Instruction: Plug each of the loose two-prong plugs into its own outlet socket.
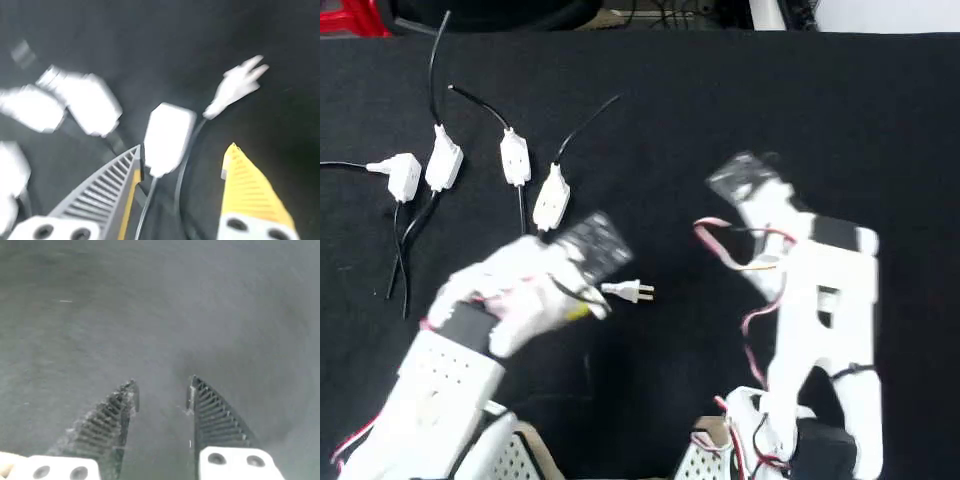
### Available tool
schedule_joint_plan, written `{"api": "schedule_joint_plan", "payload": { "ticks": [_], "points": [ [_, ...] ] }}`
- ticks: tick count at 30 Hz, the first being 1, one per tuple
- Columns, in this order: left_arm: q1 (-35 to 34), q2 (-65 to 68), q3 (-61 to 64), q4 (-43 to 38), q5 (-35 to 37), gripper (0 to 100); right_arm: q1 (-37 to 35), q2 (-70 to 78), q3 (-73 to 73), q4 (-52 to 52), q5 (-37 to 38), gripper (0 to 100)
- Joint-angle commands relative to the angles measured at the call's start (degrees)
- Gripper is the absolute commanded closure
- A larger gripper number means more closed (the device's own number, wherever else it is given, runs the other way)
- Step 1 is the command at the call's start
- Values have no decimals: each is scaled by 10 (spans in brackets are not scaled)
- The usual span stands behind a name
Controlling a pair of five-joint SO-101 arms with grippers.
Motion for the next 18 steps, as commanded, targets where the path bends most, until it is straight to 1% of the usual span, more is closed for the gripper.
{"api": "schedule_joint_plan", "payload": {
  "ticks": [1,5,7,8,10,12,14,16,18],
  "points": [
    [-133,-22,-22,27,15,743,-111,-5,-2,3,15,832],
    [-257,-25,14,32,40,744,-261,-1,1,35,27,832],
    [-330,-22,45,31,38,744,-338,-7,7,62,34,832],
    [-361,-22,61,30,28,744,-367,-9,6,65,28,832],
    [-409,-26,95,29,11,744,-402,-9,1,64,22,832],
    [-435,-31,124,25,-10,744,-429,-4,1,64,26,832],
    [-438,-39,158,6,-18,744,-458,6,-1,63,24,832],
    [-435,-50,202,-44,-18,744,-477,24,-21,63,10,832],
    [-421,-64,253,-108,-14,744,-482,57,-60,67,-10,832]
  ]
}}
